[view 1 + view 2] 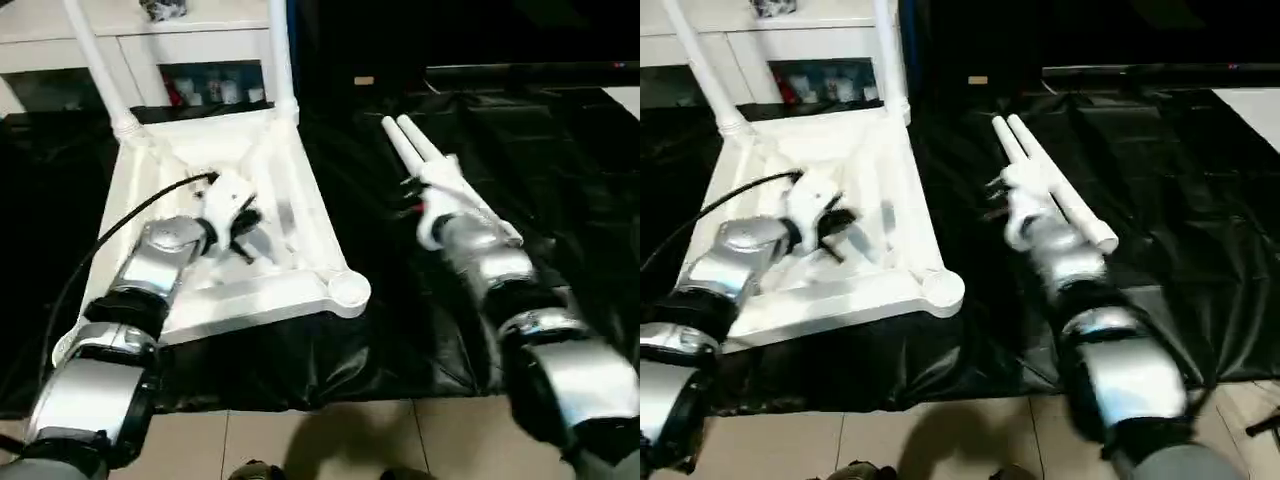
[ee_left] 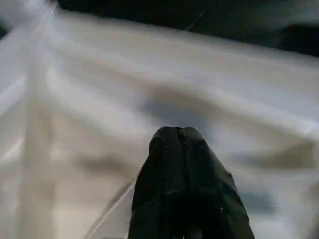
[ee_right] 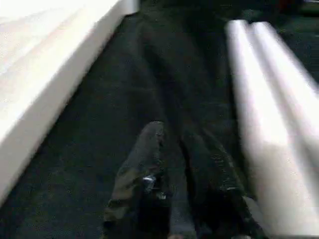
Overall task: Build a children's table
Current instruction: Rotate table base
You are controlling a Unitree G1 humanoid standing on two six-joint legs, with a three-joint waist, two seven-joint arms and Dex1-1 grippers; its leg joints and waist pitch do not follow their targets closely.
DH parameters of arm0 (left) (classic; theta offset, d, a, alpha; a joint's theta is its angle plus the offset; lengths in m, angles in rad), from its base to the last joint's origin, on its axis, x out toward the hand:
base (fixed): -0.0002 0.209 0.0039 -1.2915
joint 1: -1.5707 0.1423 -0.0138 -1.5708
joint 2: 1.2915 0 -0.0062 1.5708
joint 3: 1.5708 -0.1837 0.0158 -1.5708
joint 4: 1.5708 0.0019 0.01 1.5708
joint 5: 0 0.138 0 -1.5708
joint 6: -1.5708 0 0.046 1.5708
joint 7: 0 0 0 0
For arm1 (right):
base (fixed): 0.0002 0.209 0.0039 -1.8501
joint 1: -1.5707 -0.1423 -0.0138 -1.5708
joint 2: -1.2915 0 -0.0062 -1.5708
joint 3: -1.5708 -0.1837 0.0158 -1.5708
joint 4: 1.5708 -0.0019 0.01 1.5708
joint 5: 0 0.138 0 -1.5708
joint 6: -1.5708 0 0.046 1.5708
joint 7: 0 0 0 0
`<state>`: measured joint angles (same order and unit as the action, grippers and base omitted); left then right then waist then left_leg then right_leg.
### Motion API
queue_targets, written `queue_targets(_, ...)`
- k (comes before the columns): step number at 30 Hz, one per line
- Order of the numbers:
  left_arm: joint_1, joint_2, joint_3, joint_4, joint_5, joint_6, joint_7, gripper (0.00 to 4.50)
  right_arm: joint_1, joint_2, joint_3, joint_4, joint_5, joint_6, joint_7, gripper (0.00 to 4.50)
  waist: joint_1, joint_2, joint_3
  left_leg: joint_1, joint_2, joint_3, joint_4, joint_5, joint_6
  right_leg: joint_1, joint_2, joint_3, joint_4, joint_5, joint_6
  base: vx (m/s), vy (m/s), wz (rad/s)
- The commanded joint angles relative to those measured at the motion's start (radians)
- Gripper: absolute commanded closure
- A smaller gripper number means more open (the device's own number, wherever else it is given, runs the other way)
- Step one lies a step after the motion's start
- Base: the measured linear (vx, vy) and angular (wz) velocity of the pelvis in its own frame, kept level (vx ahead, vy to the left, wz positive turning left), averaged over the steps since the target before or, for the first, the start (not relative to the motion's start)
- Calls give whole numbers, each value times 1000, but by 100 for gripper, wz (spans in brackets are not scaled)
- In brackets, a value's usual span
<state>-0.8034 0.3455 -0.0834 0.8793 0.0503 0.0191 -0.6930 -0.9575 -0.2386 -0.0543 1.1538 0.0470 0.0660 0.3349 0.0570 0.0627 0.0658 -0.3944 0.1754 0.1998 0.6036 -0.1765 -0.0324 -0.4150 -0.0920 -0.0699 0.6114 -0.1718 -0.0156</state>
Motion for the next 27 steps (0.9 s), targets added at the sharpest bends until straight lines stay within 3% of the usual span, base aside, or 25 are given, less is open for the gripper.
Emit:
queue_targets(1, 7, 11, 11, -71, -45, -8, -69, 409, -39, -28, -14, 34, -9, 4, -20, 333, 5, 3, -89, 22, 47, -22, -57, -199, 45, 64, -60, 35, -55, -88, -311, 0, 0, 0)
queue_targets(5, 45, 14, 19, -187, -105, 19, -168, 390, -63, -53, -20, 66, -20, 10, -23, 315, 6, -3, -89, 18, 48, -22, -56, -173, 57, 66, -61, 35, -51, -92, -308, 0, 0, 0)
queue_targets(6, 77, 28, 8, -264, -133, 31, -223, 376, -73, -65, -22, 82, -24, 19, -30, 305, 5, -15, -89, 15, 47, -20, -56, -164, 66, 65, -59, 35, -53, -87, -307, 0, 0, 0)
queue_targets(7, 109, 44, 2, -337, -156, 51, -256, 368, -80, -72, -23, 92, -26, 26, -34, 294, 5, -9, -89, 12, 49, -21, -55, -148, 75, 65, -61, 35, -49, -84, -312, 0, 0, 0)
queue_targets(8, 137, 56, 0, -405, -181, 72, -285, 365, -87, -79, -22, 104, -27, 31, -35, 287, 12, -15, -92, 12, 55, -23, -53, -127, 80, 67, -69, 36, -41, -77, -316, 0, 0, 0)
queue_targets(9, 150, 62, 0, -435, -197, 85, -300, 346, -89, -81, -20, 109, -29, 33, -36, 273, 12, -11, -91, 14, 54, -20, -54, -123, 88, 60, -62, 35, -45, -80, -313, 0, 0, 0)
queue_targets(10, 195, 86, 5, -537, -251, 134, -343, 346, -96, -87, -15, 122, -35, 41, -33, 273, 14, -13, -92, 16, 53, -18, -50, -118, 90, 57, -59, 36, -41, -75, -314, 0, 0, 0)
queue_targets(12, 219, 105, 6, -589, -272, 162, -361, 330, -99, -88, -13, 130, -37, 45, -29, 261, 20, -15, -91, 12, 52, -17, -51, -110, 95, 54, -57, 35, -40, -71, -313, 0, 0, 0)
queue_targets(13, 265, 142, 13, -674, -299, 210, -386, 325, -102, -86, -14, 137, -42, 50, -30, 247, 25, -13, -87, 14, 50, -16, -51, -121, 97, 48, -52, 34, -42, -89, -306, 0, 0, 0)
queue_targets(14, 285, 160, 16, -710, -310, 236, -394, 325, -104, -85, -14, 141, -44, 54, -32, 247, 30, -12, -87, 8, 56, -23, -55, -128, 86, 55, -61, 34, -36, -101, -301, 0, 0, 0)
queue_targets(17, 340, 211, 24, -806, -334, 294, -424, 293, -108, -84, -11, 150, -55, 53, -50, 218, 42, -4, -82, 21, 54, -18, -57, -192, 50, 41, -55, 38, -47, -182, -283, 0, 0, 0)
queue_targets(18, 361, 231, 32, -843, -344, 325, -428, 288, -109, -83, -13, 154, -55, 53, -52, 211, 41, -5, -78, 20, 53, -18, -61, -209, 43, 40, -52, 38, -51, -205, -276, 0, 0, 0)
queue_targets(19, 396, 268, 45, -904, -359, 369, -440, 283, -111, -82, -12, 161, -59, 55, -60, 202, 51, -7, -79, 22, 55, -21, -63, -238, 24, 40, -58, 39, -49, -225, -268, 0, 0, 0)
queue_targets(22, 443, 325, 70, -985, -382, 438, -448, 255, -113, -84, -9, 171, -67, 56, -82, 181, 59, -5, -75, 21, 52, -22, -67, -264, 7, 34, -53, 40, -50, -259, -253, 0, 0, 0)
queue_targets(23, 475, 361, 92, -1038, -403, 475, -448, 249, -114, -86, -9, 173, -69, 52, -95, 170, 70, 2, -76, 24, 52, -23, -65, -280, -5, 33, -57, 42, -51, -273, -247, 0, 0, 0)
queue_targets(25, 513, 404, 127, -1126, -449, 552, -432, 245, -117, -93, -21, 175, -72, 39, -117, 161, 73, 11, -75, 20, 54, -28, -71, -308, -22, 34, -56, 40, -47, -275, -242, 0, 0, 0)
queue_targets(27, 522, 412, 140, -1146, -461, 569, -429, 231, -118, -97, -24, 175, -73, 34, -128, 146, 78, 10, -74, 22, 50, -26, -70, -323, -28, 30, -51, 42, -48, -260, -245, 0, 0, 0)
